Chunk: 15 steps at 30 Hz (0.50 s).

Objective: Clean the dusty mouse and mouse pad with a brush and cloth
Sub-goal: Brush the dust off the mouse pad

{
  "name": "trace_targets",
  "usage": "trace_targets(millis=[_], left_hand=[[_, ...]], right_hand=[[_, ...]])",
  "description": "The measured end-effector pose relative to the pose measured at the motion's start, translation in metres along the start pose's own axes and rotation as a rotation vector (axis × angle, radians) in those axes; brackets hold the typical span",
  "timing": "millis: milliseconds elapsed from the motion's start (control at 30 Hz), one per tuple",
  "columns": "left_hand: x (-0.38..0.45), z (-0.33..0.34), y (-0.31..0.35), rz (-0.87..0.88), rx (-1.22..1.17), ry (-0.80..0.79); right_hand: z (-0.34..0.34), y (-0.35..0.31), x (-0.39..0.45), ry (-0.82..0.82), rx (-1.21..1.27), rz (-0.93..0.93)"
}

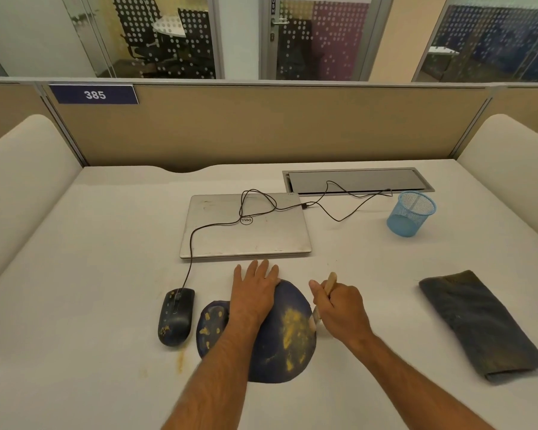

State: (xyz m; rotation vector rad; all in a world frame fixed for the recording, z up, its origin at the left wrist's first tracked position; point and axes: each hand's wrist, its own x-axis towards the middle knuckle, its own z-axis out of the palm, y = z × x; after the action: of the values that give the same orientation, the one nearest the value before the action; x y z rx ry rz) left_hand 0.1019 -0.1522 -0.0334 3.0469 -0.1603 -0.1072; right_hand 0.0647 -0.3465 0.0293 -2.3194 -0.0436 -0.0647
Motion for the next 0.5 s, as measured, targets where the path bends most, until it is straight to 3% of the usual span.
trace_targets(millis=[100, 267, 433, 500], left_hand=[[0.0011, 0.0006, -0.0006, -0.012, -0.018, -0.03], [0.0018, 0.0014, -0.0005, -0.023, -0.027, -0.042], [0.0017, 0.0012, -0.0001, -0.037, -0.027, -0.056], [0.0018, 0.0001, 0.0002, -0.041, -0.033, -0.064]], right_hand=[[-0.0021, -0.0006, -0.0018, 0.101, 0.034, -0.048], [0.0012, 0.0021, -0.0089, -0.036, -0.073, -0.011], [-0.0027, -0.0007, -0.0086, 0.099, -0.014, -0.066], [-0.0024, 0.0002, -0.0097, 0.048, -0.063, -0.095]])
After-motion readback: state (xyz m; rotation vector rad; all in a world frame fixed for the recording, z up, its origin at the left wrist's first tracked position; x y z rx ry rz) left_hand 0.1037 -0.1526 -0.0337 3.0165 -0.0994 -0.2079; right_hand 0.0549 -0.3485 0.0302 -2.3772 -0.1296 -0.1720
